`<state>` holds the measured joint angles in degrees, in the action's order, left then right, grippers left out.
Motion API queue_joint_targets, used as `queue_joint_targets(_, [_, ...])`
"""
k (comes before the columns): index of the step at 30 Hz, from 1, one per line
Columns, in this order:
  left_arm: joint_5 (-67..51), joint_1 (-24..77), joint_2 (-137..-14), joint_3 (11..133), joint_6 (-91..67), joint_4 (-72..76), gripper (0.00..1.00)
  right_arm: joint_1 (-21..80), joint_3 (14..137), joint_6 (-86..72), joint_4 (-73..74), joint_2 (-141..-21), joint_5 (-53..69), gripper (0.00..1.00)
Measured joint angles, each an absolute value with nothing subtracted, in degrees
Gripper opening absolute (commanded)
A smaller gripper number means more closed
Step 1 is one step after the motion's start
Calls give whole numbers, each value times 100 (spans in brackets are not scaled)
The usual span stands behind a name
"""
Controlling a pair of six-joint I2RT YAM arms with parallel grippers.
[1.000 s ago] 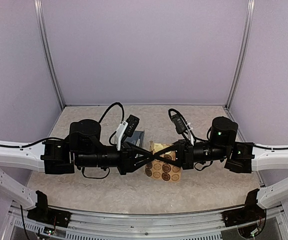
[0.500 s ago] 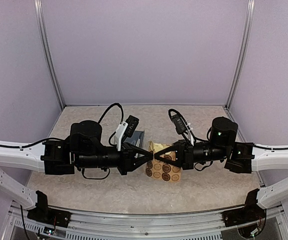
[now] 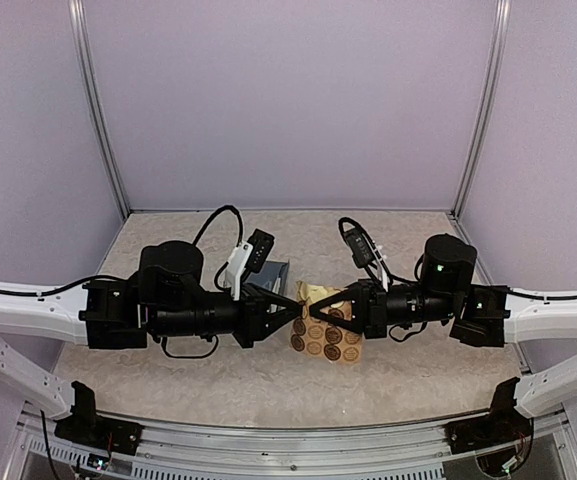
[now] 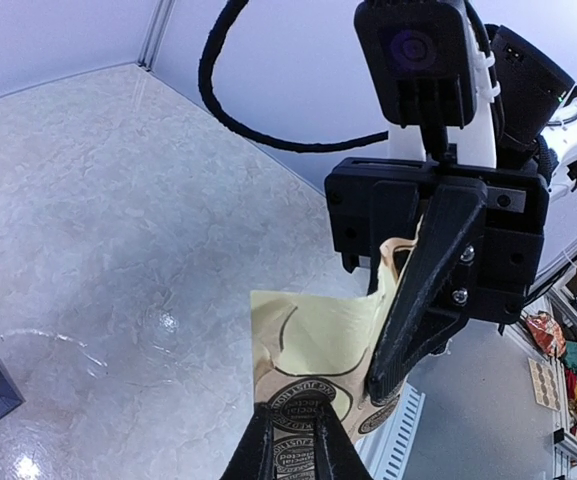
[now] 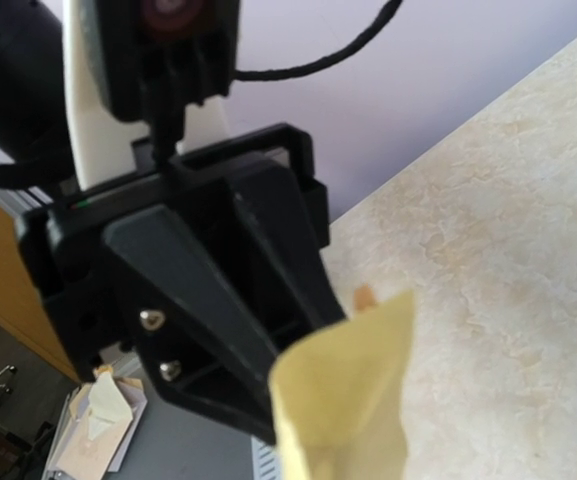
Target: Place the letter into the envelope and seal it
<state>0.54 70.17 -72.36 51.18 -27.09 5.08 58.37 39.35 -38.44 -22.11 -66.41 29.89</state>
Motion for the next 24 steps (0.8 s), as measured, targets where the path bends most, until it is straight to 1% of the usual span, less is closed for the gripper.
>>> queue_joint_targets(13, [141, 7017, -6949, 5105, -2808, 351, 14, 5837, 3935, -3844, -2056, -6641, 2755, 0])
queue_joint_targets(18, [91, 7015, -6914, 5105, -2812, 357, 18, 5837, 3935, -3844, -1981, -6643, 2718, 0])
queue_joint_targets(24, [-169, 7011, -6928, 5105, -2829, 416, 25, 5837, 3935, -3844, -1953, -6643, 2707, 0])
